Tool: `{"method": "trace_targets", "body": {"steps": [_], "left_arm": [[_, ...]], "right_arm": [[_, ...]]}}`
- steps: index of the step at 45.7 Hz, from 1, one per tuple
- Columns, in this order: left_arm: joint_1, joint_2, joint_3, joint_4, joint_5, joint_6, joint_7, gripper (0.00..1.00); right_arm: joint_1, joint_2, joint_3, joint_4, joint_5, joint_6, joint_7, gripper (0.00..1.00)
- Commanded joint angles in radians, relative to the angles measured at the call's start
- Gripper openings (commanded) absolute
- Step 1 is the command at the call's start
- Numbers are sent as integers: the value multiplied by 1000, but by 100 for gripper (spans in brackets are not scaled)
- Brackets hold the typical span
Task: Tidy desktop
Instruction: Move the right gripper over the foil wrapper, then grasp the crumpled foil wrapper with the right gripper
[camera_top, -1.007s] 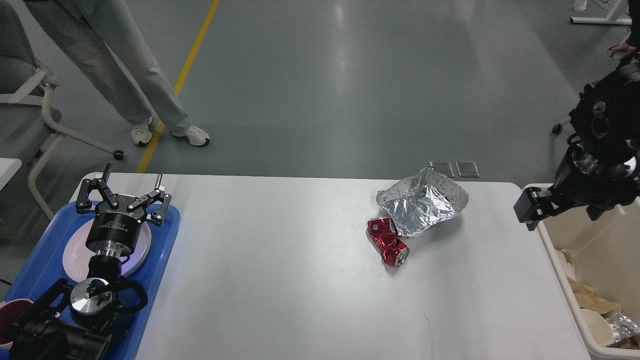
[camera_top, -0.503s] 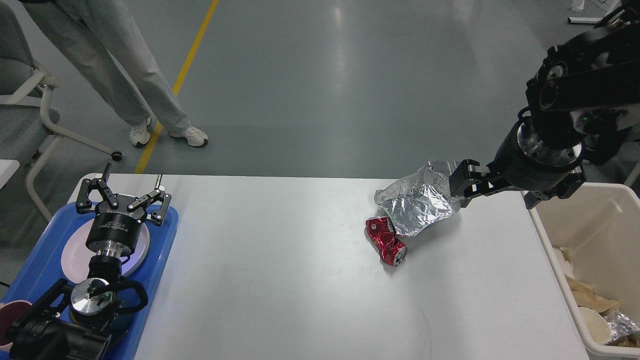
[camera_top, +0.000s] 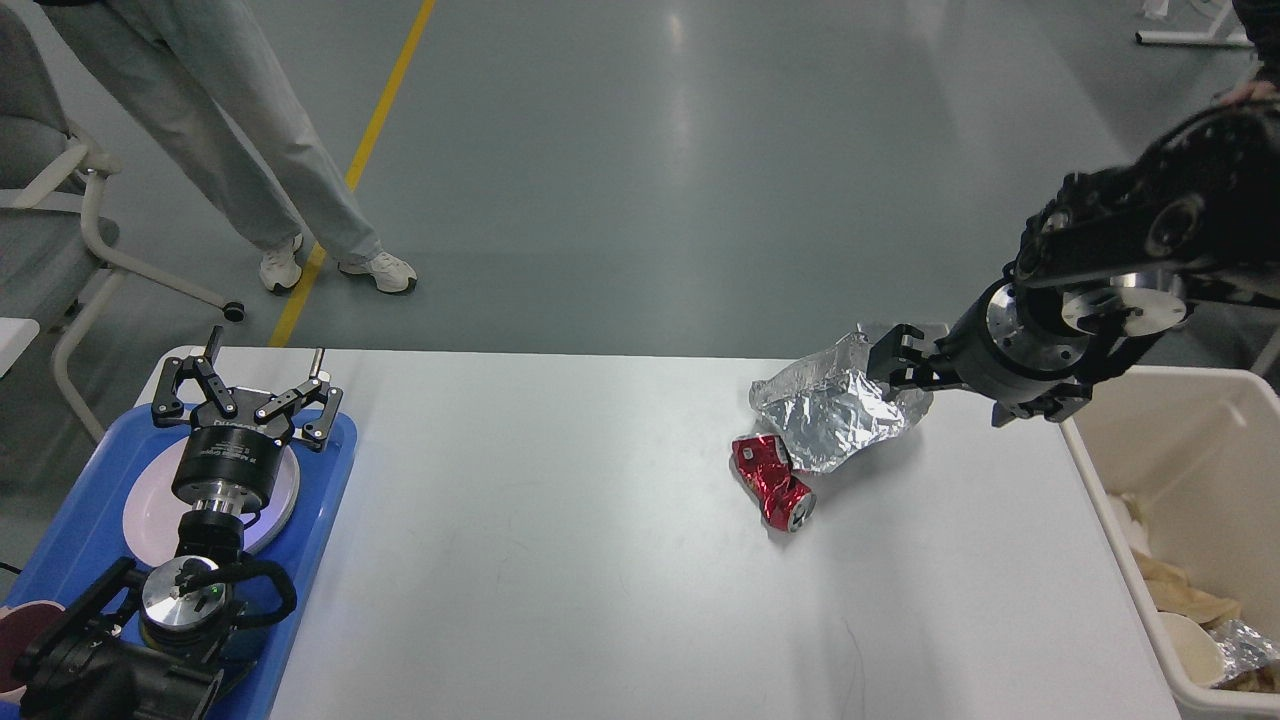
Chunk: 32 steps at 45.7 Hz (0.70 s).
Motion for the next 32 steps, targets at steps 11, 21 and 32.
{"method": "trace_targets", "body": {"steps": [11,21,32], "left_arm": [[0,0,0,0,0,0,0,96],[0,0,0,0,2,0,2,96],[0,0,0,0,0,-2,2,96]], "right_arm": [[-470,14,192,-425,26,-96,-7,100],[-730,78,310,-720,31,-100,-93,100],[-957,185,413,-1074,9,-103,-104,100]]}}
